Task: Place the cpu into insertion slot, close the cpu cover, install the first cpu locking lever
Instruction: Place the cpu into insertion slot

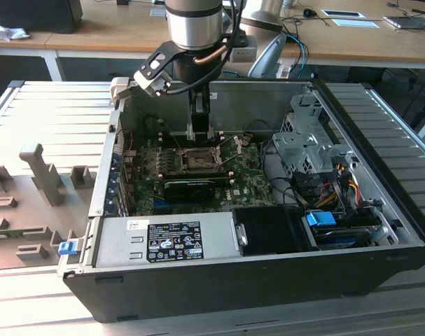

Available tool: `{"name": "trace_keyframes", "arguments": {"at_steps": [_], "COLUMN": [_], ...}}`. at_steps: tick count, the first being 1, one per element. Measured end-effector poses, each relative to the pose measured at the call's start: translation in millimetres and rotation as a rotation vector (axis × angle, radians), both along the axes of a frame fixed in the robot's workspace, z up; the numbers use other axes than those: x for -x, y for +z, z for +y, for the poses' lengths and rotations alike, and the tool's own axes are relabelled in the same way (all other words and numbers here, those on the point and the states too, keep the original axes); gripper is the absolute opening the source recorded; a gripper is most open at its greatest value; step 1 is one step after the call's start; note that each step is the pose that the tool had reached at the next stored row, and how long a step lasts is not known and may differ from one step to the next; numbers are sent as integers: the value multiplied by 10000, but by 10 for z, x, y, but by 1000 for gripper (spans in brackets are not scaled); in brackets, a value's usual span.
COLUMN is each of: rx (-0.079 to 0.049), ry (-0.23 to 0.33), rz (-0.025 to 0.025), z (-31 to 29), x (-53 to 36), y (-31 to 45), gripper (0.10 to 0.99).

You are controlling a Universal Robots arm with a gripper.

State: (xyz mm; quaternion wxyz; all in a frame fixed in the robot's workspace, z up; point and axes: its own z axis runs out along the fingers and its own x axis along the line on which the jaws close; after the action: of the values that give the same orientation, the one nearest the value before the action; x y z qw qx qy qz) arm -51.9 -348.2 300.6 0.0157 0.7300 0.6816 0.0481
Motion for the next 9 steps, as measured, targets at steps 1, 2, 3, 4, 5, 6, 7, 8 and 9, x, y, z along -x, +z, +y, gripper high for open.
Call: {"name": "trace_keyframes", "arguments": {"at_steps": [1, 2, 3, 4, 5, 6, 7, 8, 9], "rx": [0, 0, 2, 1, 1, 1, -1, -1, -1], "ry": [0, 0, 0, 0, 0, -1, -1, 2, 9], "rz": [0, 1, 1, 1, 0, 0, 0, -1, 0], "z": [0, 0, 0, 1, 4, 8, 10, 10, 11], "x": [0, 0, 0, 0, 0, 2, 3, 4, 4], "y": [-8, -14, -19, -24, -33, -42, -52, -69, -84], "gripper": [525, 525, 525, 525, 525, 525, 525, 525, 525]}}
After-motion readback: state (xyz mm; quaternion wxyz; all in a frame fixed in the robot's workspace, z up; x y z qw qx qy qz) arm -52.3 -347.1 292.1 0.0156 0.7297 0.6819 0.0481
